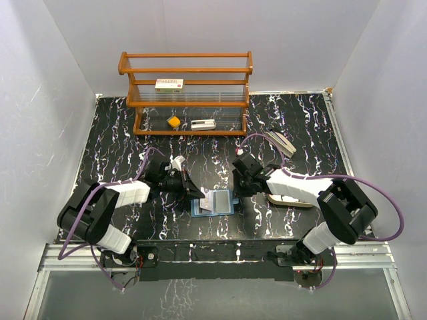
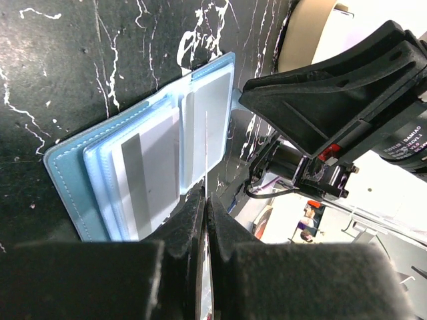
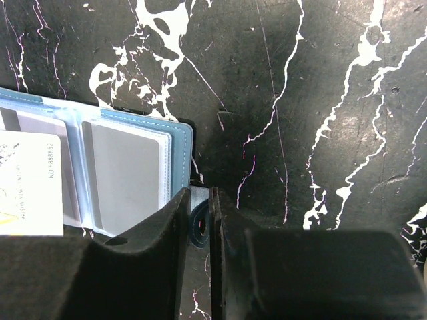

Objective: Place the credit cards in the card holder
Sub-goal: Insert the credit card into the card holder.

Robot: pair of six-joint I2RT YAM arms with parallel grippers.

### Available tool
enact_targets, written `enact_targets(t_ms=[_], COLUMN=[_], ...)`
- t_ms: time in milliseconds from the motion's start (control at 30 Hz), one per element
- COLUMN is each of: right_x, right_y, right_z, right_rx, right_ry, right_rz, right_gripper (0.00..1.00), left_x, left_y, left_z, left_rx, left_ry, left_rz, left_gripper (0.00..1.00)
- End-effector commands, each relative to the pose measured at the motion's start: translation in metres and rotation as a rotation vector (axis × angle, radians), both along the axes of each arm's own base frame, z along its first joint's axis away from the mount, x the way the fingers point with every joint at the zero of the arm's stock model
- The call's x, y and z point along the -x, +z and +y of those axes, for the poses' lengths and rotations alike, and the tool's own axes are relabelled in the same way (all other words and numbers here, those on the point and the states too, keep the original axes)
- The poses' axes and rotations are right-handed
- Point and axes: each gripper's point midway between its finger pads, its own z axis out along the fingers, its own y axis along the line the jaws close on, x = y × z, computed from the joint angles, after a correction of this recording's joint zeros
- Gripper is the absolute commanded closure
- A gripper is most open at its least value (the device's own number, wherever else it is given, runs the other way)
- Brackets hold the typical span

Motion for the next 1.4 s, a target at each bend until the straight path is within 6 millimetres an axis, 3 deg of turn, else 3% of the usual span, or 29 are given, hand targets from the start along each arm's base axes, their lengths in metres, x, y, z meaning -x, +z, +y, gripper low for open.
enact_targets(t_ms=[0, 367, 600, 967, 1367], right_x=[-0.005, -0.001, 0.001, 0.01, 0.01], right_y=[-0.002, -0.005, -0.003, -0.009, -0.007], right_z=[0.004, 0.004, 0.004, 0.006, 0.007], right_rx=[-0.003, -0.01, -0.018, -0.055, -0.065], right_ry=[-0.001, 0.002, -0.002, -0.015, -0.024], right_rz=[-0.025, -0.018, -0.018, 0.001, -0.003], right_gripper=[0.85, 0.86, 0.87, 0.88, 0.89], left_x=[0.0, 0.005, 0.007, 0.003, -0.002], left_y=[0.012, -0.015, -0.036, -0.046, -0.048], left_z=[-0.004, -0.008, -0.003, -0.009, -0.001], left_rx=[0.014, 0.042, -0.032, -0.073, -0.179], left_ry=[-0.026, -0.036, -0.02, -0.023, -0.04], left_rz=[-0.019, 0.041, 0.07, 0.034, -0.031], left_gripper=[1.0, 1.0, 1.0, 1.0, 1.0])
